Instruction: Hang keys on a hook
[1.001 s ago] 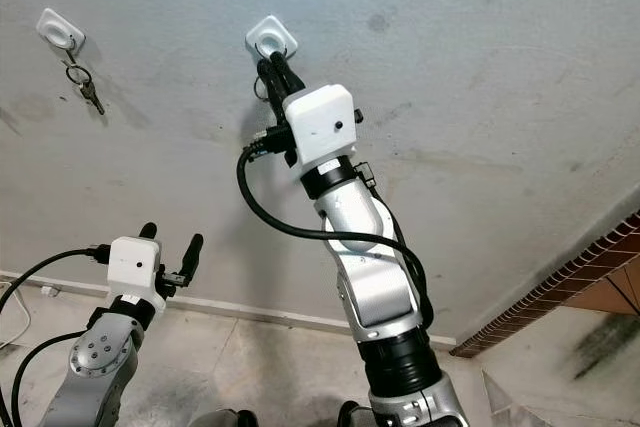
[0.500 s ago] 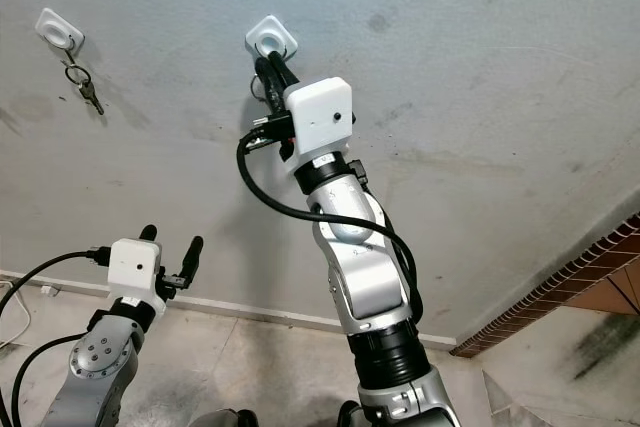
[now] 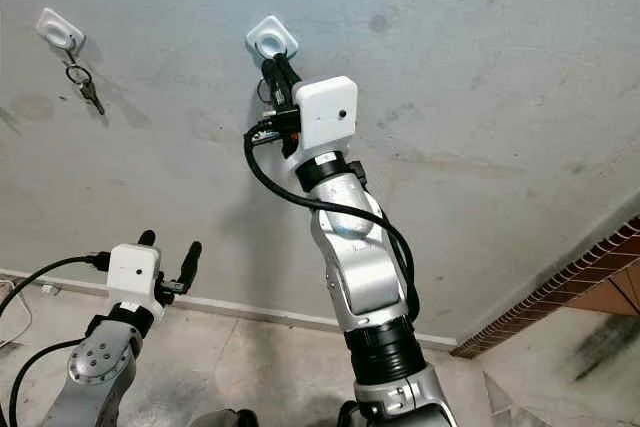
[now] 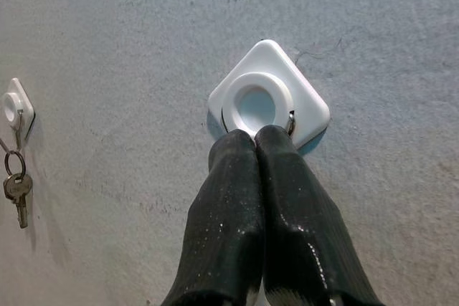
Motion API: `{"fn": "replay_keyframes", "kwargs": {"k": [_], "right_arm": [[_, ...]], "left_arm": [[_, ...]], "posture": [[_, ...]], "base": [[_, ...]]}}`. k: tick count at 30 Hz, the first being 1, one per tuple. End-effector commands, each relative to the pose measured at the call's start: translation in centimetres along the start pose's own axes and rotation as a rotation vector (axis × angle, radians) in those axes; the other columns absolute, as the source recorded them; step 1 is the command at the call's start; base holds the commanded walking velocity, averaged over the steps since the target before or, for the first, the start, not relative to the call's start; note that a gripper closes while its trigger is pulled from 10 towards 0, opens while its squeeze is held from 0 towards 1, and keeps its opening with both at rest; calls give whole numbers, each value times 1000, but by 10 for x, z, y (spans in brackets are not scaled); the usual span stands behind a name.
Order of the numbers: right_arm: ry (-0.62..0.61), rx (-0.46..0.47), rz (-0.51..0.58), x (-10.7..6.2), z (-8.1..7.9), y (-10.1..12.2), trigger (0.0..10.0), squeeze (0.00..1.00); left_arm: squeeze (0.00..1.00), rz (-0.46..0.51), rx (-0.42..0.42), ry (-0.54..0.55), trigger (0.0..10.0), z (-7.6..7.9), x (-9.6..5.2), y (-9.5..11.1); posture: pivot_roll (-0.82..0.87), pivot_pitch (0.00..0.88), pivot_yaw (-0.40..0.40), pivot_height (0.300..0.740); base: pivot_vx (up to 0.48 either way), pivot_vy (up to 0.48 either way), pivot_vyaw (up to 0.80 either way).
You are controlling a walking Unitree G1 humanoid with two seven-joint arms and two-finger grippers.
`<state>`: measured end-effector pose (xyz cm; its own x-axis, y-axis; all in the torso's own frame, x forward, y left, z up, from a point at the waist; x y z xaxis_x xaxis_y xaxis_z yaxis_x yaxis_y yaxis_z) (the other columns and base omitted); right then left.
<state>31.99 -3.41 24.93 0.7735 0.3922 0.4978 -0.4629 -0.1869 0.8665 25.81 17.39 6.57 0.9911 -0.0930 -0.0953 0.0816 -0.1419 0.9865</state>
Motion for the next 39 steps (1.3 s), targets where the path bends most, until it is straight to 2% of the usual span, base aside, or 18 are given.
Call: {"fn": "replay_keyframes", "kwargs": {"k": [1, 8, 16, 23, 34, 39], "right_arm": [[-40, 27, -35, 2, 3, -5, 10000, 0], [-81, 69, -91, 1, 7, -15, 10000, 0], [-135, 158, -134, -3, 13, -23, 10000, 0], [-135, 178, -42, 10, 17, 1, 10000, 0], [-191, 257, -47, 11, 30, 7, 10000, 0], [-160, 241, -34, 11, 30, 12, 10000, 0]], "left_arm": [[0, -10, 11, 7, 10000, -1, -4, -2], [0, -15, 11, 9, 10000, 0, -6, -2], [0, -22, 9, 16, 10000, 1, -9, -3], [0, -20, 4, 18, 10000, 1, -9, -1], [0, -19, -4, 22, 10000, 2, -6, -2], [0, -22, -7, 24, 10000, 2, -6, -3]], "posture": [[91, 168, 28, 740], [94, 169, 24, 740], [99, 174, 17, 740], [99, 171, 17, 740], [90, 167, 5, 740], [87, 167, 2, 740]], "base": [[0, 0, 0], [0, 0, 0], [0, 0, 0], [0, 0, 0], [0, 0, 0], [0, 0, 0]]}}
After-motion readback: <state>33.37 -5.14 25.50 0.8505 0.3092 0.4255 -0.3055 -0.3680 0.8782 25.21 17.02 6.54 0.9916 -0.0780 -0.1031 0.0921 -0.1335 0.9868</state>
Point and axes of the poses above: a point about 5 cm out from each wrist's last joint towards the gripper, its own x axis pointing out of the wrist towards the gripper, its own y axis along the axis of the wrist's last joint, z = x × y, the point moved 1 cm from there along x, pointing out of the wrist towards the gripper, and after that the axes turned 1 degree about -x, right-handed, at the moved point
